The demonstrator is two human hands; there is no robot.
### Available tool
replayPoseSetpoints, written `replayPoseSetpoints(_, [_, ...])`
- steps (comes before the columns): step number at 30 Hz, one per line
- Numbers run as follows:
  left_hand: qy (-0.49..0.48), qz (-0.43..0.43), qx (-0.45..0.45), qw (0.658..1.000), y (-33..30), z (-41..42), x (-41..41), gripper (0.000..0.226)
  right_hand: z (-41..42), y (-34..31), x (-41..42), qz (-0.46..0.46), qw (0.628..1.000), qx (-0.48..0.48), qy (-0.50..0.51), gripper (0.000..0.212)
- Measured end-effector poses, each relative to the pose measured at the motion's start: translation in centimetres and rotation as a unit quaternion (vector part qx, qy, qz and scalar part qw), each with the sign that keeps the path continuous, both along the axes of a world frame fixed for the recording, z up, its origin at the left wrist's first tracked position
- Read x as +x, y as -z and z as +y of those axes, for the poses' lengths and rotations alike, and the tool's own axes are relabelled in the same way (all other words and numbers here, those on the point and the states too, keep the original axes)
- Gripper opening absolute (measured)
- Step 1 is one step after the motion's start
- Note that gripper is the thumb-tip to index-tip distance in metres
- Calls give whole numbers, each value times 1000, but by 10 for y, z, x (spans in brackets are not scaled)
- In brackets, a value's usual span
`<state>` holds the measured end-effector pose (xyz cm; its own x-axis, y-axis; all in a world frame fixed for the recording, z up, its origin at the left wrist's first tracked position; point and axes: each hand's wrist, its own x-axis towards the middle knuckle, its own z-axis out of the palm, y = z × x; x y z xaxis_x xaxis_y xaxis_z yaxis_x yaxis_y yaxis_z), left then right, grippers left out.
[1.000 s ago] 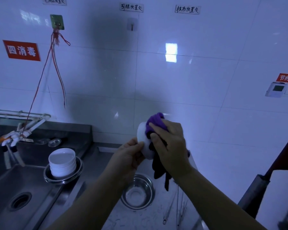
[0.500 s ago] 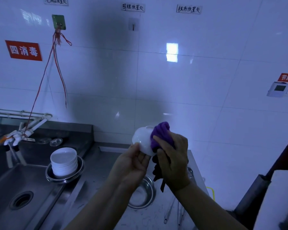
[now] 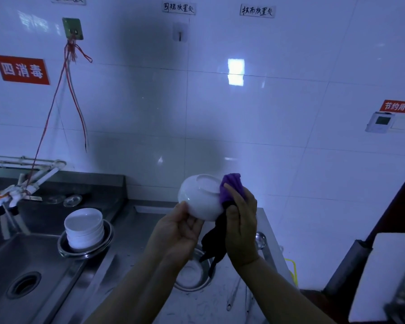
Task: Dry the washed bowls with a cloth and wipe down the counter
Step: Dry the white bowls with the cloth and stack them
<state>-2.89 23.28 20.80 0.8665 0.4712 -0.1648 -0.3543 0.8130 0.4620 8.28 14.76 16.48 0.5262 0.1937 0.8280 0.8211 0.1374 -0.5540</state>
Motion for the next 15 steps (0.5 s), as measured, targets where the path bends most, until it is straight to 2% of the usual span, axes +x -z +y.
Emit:
replayPoseSetpoints(4, [-2, 17, 54, 998, 1, 3, 1, 24, -5, -12, 8, 155, 982, 29, -101, 32])
replayPoseSetpoints(9, [12, 64, 151, 986, 7, -5, 4, 27, -19, -25, 22, 269, 951, -39, -146, 28])
replayPoseSetpoints(11, [18, 88, 202, 975, 11, -11, 6, 26, -22, -32, 27, 249, 953, -90, -148, 29])
replayPoseSetpoints(15, [5, 150, 323, 934, 17, -22, 14, 24, -23, -41, 34, 92, 968, -203, -118, 23])
